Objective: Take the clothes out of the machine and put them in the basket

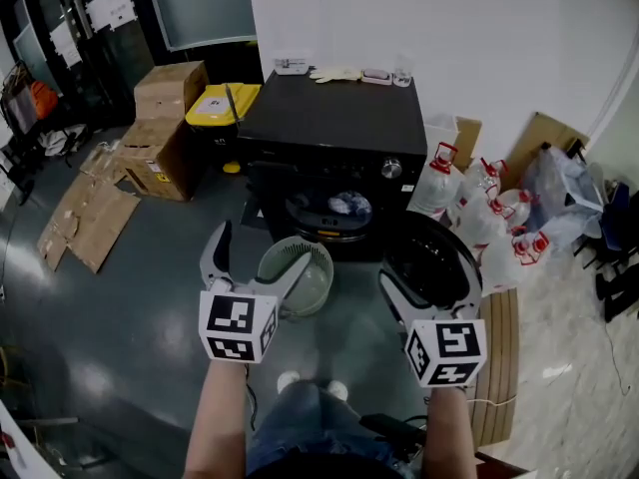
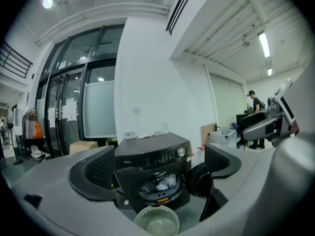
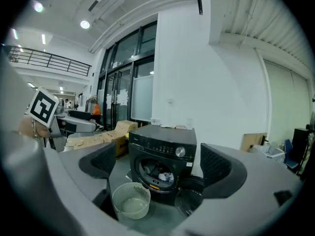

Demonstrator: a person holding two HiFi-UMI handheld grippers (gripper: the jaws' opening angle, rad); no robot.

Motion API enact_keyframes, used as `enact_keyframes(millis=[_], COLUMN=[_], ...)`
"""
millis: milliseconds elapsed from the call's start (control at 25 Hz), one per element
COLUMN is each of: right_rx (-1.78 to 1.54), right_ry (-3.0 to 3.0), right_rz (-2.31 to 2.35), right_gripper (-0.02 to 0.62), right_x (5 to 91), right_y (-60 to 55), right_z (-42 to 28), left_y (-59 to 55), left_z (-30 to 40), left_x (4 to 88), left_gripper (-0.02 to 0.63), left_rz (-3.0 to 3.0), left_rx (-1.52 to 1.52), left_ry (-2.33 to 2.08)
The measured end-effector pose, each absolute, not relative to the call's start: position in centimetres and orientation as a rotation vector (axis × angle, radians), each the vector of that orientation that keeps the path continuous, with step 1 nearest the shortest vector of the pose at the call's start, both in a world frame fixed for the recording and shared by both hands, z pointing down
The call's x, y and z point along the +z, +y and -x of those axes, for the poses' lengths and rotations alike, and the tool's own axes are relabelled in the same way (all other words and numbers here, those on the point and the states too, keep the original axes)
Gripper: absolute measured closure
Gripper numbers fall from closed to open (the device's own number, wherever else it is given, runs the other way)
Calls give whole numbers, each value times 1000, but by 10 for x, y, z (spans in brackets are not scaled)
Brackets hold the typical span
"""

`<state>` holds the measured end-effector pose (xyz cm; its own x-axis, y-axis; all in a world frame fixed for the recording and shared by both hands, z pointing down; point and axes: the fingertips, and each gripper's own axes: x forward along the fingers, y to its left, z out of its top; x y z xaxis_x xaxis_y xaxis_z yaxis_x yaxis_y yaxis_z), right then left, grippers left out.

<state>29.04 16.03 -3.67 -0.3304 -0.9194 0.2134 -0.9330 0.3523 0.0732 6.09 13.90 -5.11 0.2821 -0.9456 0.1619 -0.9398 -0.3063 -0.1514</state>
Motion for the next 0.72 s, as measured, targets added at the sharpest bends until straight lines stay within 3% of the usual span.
enact_keyframes(millis=[720], right_rx=[227], right_ry=[-2296], right_rz=[-1612], right_gripper=[63], right_x=[22], right_y=[63], right_z=[-248], left_y=[28], left_z=[-28], left_x=[6], left_gripper=[38], left_rz=[2602], left_rx=[-465], left_ry=[1810])
